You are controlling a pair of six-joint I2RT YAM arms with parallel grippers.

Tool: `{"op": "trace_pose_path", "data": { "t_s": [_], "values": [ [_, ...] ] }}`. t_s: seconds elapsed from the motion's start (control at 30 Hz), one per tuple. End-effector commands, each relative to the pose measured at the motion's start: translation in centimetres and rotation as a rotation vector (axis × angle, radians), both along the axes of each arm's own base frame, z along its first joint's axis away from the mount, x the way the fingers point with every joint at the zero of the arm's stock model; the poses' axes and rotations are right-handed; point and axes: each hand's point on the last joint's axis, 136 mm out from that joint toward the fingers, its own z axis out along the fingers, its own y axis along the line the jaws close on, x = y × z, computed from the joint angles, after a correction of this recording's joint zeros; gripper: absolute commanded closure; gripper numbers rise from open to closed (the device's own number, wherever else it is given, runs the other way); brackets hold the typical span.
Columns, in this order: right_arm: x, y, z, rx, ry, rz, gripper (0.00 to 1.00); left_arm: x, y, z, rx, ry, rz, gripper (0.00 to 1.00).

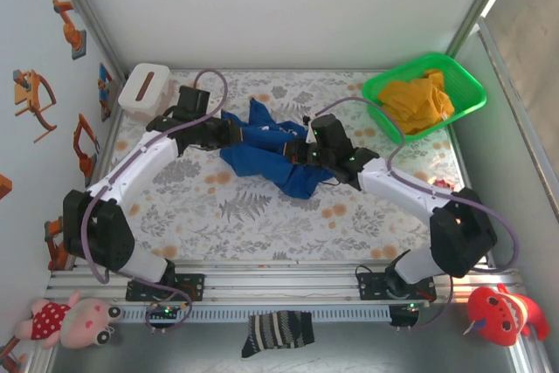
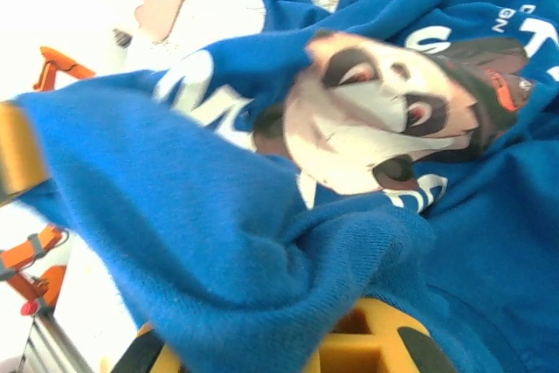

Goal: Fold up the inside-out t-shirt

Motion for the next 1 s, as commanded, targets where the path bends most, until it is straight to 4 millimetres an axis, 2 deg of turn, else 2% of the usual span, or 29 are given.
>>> {"op": "trace_pose_path", "data": {
  "t_s": [0.0,0.07,0.13,0.27,0.37,0.47,0.77,0.97],
  "values": [
    [-1.2,0.4,1.0,0.032,-0.043,0.081,1.0,0.3,1.7,-3.8,0.13,0.061,0.009,0.61],
    [-1.3,0.4,1.6,0.036,-0.068,0.091,1.0,0.2,1.8,-4.5,0.15,0.077,-0.003,0.45],
    [-1.4,0.7,2.2,0.05,-0.086,0.114,1.0,-0.1,1.8,-4.1,0.143,0.064,-0.004,0.36],
    [-1.7,1.3,2.8,0.064,-0.091,0.159,1.0,-1.0,1.4,-1.3,0.101,-0.035,-0.008,0.3],
    [-1.8,1.4,3.1,0.062,-0.096,0.174,1.0,-2.1,0.3,0.9,0.073,-0.136,-0.047,0.28],
    [-1.8,1.3,3.4,0.066,-0.099,0.179,1.0,-3.2,-1.1,1.8,0.117,-0.23,-0.128,0.28],
    [-1.5,1.1,3.6,0.064,-0.083,0.177,1.0,-4.5,-4.4,-0.1,0.246,-0.35,-0.336,0.31],
    [-1.6,1.1,3.5,0.066,-0.076,0.18,1.0,-3.7,-6.1,-1.1,0.308,-0.409,-0.406,0.32]
  ]
}}
